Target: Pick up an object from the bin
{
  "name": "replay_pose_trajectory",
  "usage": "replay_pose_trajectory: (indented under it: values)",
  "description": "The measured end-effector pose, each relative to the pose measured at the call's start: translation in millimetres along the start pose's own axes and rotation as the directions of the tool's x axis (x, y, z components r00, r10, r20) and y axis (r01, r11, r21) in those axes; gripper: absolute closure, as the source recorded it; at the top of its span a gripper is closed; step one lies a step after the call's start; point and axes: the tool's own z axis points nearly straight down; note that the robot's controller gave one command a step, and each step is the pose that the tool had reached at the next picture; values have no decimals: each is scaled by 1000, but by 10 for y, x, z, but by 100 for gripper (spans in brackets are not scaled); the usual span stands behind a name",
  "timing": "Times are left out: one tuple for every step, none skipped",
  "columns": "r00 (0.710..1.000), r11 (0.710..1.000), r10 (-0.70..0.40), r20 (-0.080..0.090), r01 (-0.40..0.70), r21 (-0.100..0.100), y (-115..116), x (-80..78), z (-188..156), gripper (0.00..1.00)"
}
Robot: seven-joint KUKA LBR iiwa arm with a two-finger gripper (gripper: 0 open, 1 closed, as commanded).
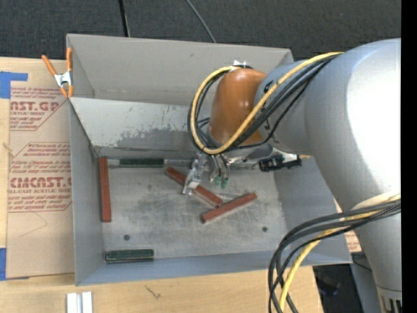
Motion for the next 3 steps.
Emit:
replay_pose_trajectory:
  values:
    - [1000, 1000, 0, 0, 0, 0, 1, 0, 0, 100]
    - [1000, 1000, 0, 0, 0, 0, 2, 0, 0, 100]
    - [1000, 1000, 1, -6, -1, 3, 161, 88, -1654, 100]
